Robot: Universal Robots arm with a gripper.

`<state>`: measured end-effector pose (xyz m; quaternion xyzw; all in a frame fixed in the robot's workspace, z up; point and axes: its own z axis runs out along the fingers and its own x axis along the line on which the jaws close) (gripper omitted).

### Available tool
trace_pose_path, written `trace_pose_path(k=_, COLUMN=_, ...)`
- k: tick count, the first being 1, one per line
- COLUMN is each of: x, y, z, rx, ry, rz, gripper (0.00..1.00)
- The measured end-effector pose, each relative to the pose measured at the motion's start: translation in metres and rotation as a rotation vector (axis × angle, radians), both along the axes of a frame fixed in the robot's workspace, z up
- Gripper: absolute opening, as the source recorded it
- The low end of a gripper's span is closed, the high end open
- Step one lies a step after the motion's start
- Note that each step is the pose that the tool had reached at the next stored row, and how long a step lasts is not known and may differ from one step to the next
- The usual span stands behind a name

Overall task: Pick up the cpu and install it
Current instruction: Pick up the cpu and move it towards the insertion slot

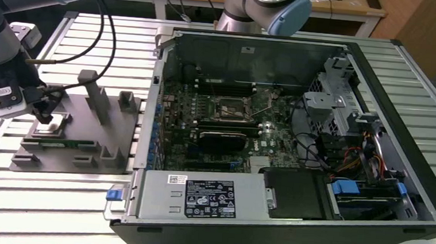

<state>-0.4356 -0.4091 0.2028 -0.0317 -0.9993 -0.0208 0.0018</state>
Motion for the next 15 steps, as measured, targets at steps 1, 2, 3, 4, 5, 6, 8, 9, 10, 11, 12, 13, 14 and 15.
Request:
trace_pose_path(k=1, x=-0.0006, y=-0.0001, z=-0.0009, rx=0.0, ry=-0.0001, rz=0.004, gripper=0.11)
trace_pose_path(k=2, x=-0.0007, y=-0.0002, z=-0.0019, rx=0.0002, ry=-0.0004, rz=0.008, gripper=0.11)
trace_pose_path(k=3, x=-0.0008, y=-0.0002, z=-0.0026, rx=0.0002, ry=-0.0004, rz=0.013, gripper=0.11)
trace_pose_path(k=4, x=-0.0009, y=-0.0002, z=-0.003, rx=0.0, ry=-0.0002, rz=0.019, gripper=0.11)
trace_pose_path(k=5, x=-0.0009, y=-0.0003, z=-0.003, rx=-0.0002, ry=0.0, rz=0.023, gripper=0.11)
trace_pose_path(k=6, x=-0.0009, y=-0.0003, z=-0.003, rx=-0.0002, ry=0.0001, rz=0.024, gripper=0.11)
trace_pose_path(k=8, x=-0.0009, y=-0.0002, z=-0.0031, rx=-0.0001, ry=-0.0001, rz=0.024, gripper=0.11)
trace_pose_path(k=9, x=-0.0009, y=-0.0002, z=-0.0032, rx=-0.0001, ry=-0.0002, rz=0.024, gripper=0.11)
trace_pose_path(k=10, x=-0.0009, y=-0.0002, z=-0.0032, rx=-0.0001, ry=-0.0002, rz=0.024, gripper=0.11)
trace_pose_path(k=11, x=-0.0009, y=-0.0002, z=-0.0032, rx=-0.0001, ry=-0.0002, rz=0.024, gripper=0.11)
trace_pose_path(k=12, x=-0.0009, y=-0.0002, z=-0.0032, rx=-0.0001, ry=-0.0002, rz=0.024, gripper=0.11)
trace_pose_path(k=13, x=-0.0009, y=-0.0002, z=-0.0032, rx=-0.0001, ry=-0.0002, rz=0.024, gripper=0.11)
trace_pose_path(k=14, x=-0.0009, y=-0.0002, z=-0.0032, rx=-0.0001, ry=-0.0002, rz=0.024, gripper=0.16)
trace_pose_path(k=15, x=-0.0009, y=-0.0002, z=-0.0032, rx=-0.0001, ry=-0.0002, rz=0.024, gripper=0.16)
